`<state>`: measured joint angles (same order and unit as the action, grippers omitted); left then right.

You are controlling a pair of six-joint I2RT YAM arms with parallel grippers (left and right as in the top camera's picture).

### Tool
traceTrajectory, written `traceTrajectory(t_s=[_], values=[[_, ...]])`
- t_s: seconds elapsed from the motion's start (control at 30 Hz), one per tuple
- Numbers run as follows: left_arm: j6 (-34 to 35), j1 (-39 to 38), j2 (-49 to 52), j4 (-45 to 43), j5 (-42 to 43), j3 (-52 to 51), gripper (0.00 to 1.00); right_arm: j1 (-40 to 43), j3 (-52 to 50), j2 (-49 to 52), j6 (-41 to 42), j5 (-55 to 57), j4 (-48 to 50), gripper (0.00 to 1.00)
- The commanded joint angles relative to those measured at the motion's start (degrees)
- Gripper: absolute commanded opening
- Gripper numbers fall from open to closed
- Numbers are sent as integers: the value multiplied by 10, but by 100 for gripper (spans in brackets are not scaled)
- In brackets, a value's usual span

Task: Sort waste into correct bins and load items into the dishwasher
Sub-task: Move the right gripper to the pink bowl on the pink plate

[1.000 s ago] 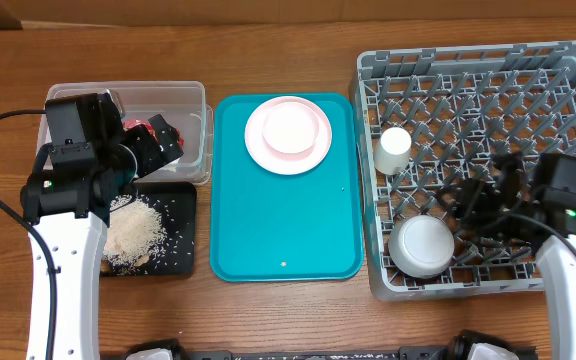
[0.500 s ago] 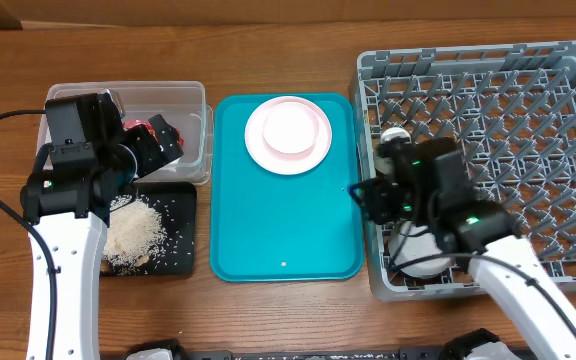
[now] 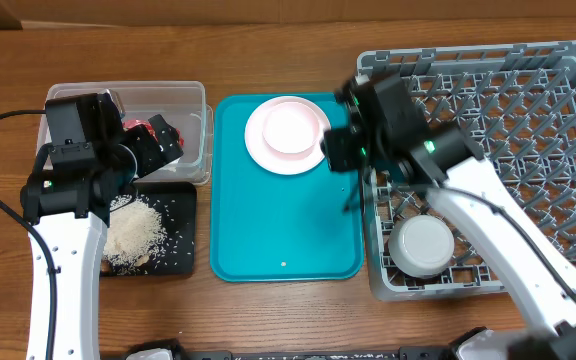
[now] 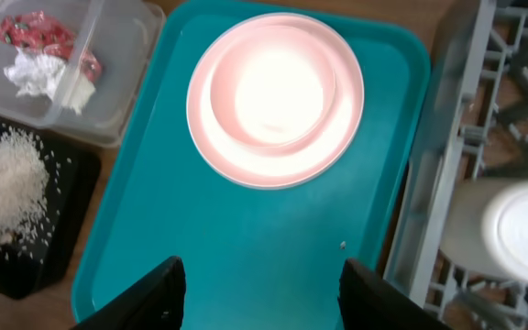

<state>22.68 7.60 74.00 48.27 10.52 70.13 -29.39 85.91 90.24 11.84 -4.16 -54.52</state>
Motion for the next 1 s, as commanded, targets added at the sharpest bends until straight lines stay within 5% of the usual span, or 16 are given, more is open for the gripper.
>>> traceTrajectory(t_s=[0.0,0.23,0.37,0.5,0.6,0.73,0.97], values=[[-6,-1,-5,-1,-4,4,100,-5,72,54,2,10,-13,56],[-6,-1,-5,-1,-4,4,100,-29,82,140,2,-19,60,58],[-6,-1,-5,-1,-5,4,100,-47,82,173,0,-19,123,100],[-6,-1,-5,-1,-4,4,100,-55,82,197,2,-50,169,100],[-6,-1,-5,-1,-4,4,100,-58,82,213,2,-49,181,81],[-6,-1,-5,-1,-4,4,100,-63,82,235,2,-18,186,41],[-6,-1,-5,-1,-4,4,100,-72,82,281,2,28,211,36]])
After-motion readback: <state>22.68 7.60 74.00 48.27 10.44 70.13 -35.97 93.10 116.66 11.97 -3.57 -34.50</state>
